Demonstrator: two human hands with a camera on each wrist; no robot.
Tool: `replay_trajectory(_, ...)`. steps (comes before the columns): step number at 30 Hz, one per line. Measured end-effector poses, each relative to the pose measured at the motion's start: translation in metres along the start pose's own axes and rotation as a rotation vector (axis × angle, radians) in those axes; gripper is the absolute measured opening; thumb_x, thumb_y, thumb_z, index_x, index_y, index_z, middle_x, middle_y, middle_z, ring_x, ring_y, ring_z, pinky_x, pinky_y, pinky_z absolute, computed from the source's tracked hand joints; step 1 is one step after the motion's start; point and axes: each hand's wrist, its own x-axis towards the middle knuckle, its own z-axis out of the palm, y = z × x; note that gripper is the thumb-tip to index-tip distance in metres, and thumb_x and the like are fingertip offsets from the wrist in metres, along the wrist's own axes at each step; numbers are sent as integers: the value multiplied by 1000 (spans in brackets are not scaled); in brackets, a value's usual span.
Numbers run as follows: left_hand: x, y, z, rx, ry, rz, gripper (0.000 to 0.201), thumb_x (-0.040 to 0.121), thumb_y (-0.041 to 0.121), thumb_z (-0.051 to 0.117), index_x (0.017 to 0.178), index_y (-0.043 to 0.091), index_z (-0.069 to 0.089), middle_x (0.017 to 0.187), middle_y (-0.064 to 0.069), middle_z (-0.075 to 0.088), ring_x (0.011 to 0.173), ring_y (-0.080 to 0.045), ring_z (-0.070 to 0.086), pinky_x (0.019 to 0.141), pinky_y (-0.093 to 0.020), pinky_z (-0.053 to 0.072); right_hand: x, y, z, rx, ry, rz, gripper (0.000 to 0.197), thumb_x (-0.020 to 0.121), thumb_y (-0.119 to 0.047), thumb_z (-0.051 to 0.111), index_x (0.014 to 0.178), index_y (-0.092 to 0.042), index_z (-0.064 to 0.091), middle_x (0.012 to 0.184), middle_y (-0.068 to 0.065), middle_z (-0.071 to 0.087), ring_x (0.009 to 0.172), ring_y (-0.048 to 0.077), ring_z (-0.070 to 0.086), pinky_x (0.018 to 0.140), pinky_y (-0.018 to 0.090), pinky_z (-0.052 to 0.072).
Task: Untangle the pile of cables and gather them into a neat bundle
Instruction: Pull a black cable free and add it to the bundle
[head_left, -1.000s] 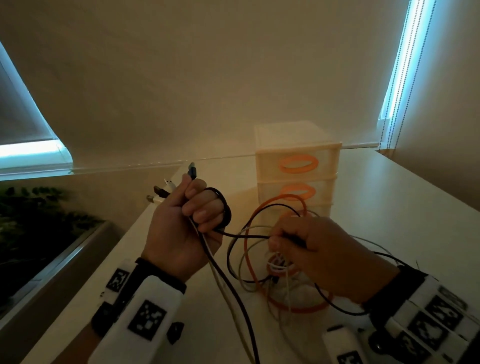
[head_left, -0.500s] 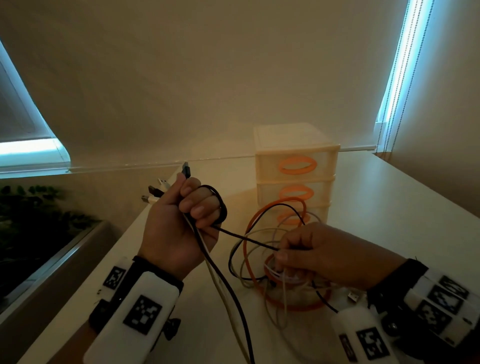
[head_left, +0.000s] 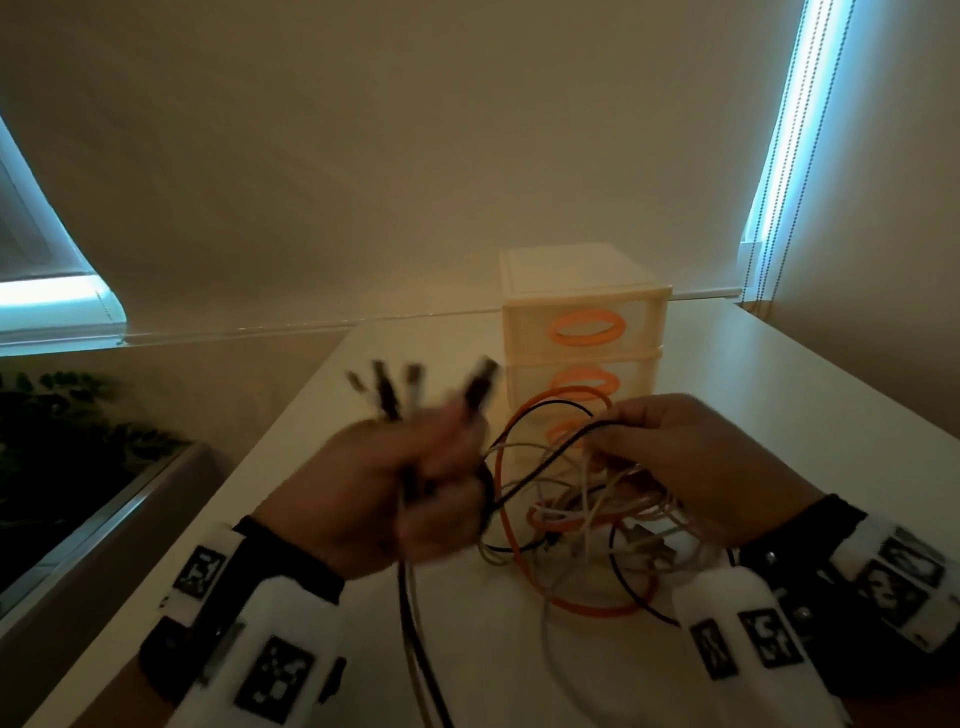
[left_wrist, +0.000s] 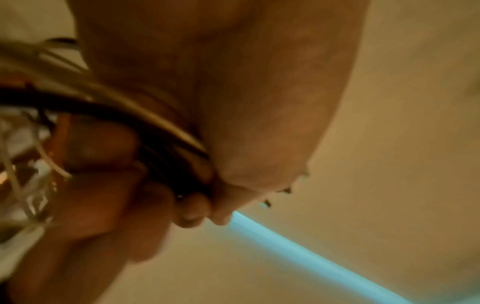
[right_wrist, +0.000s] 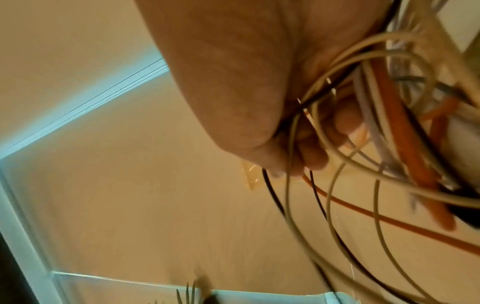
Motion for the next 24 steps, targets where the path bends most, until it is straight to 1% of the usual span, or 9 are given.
replay_trajectory(3,9,-14,13,426,202,-43,40,103,37,42,71,12,44,77,-23,65,71,-31,64,68,-37,48,-4,1,3,58,157,-189,20,93,-10,65,78,-15,77,69,7,72,64,20,66,71,43,57)
replay_trajectory(5,14,-16,19,363,313,43,42,108,35,36,74,11,42,92,-22,70,90,-33,69,82,-39,54,-7,1,12,-56,95,-351,19,90,-8,69,77,-20,76,72,3,74,65,13,68,66,30,56)
replay_trajectory(8,18,-13,16,263,440,192,41,107,37,29,78,10,41,98,-18,73,104,-29,70,89,-35,55,-11,10,27,-272,-73,-538,25,93,-32,67,72,-17,69,66,5,65,60,19,61,56,35,52)
replay_trajectory(10,19,-14,13,283,505,238,41,103,40,31,80,9,42,115,-25,70,117,-33,66,101,-40,52,-10,12,34,-358,-108,-657,26,96,-33,63,73,-22,63,68,-4,58,62,13,56,57,27,46)
replay_trajectory(13,21,-19,14,280,573,244,43,100,44,35,80,8,46,126,-20,68,124,-28,62,106,-45,47,-13,8,40,-364,-258,-662,13,100,-18,59,107,-21,70,90,-16,63,86,9,62,74,23,50)
replay_trajectory(17,25,-17,14,12,613,314,46,105,43,33,79,9,50,127,-23,67,121,-32,64,110,-43,44,-21,4,41,-496,-475,-535,14,101,-32,57,103,-29,71,87,-13,67,85,5,65,75,22,52)
replay_trajectory(20,17,-1,3,-421,611,440,44,107,39,38,74,13,52,96,-9,72,89,-23,72,80,-30,60,-23,1,45,-517,-566,-329,28,102,-42,51,92,-25,70,84,-5,72,75,5,67,72,26,57)
replay_trajectory(22,8,8,-8,-511,592,487,44,108,37,38,72,16,52,69,6,55,63,-9,56,54,-20,50,-22,-2,42,-344,-466,-263,33,101,-39,50,83,-18,68,74,-3,68,62,9,61,59,23,51)
replay_trajectory(24,4,12,-15,-490,589,490,43,108,37,37,72,19,50,59,10,42,52,-6,45,46,-19,40,-16,-2,34,-223,-350,-222,38,100,-37,49,79,-10,65,65,-5,63,56,11,54,54,22,45)
